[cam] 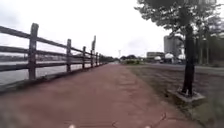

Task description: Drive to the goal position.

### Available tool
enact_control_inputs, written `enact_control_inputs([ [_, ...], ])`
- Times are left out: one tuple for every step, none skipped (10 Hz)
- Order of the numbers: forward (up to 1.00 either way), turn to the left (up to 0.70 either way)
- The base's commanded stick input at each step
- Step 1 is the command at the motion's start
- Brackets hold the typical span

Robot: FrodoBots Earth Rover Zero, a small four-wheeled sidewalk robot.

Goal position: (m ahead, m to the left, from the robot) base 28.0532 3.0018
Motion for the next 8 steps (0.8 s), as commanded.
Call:
enact_control_inputs([
  [1.0,0.0],
  [1.0,0.0],
  [1.0,0.0],
  [1.0,0.0],
  [1.0,0.0],
  [1.0,0.0],
  [1.0,0.0],
  [1.0,0.0],
])
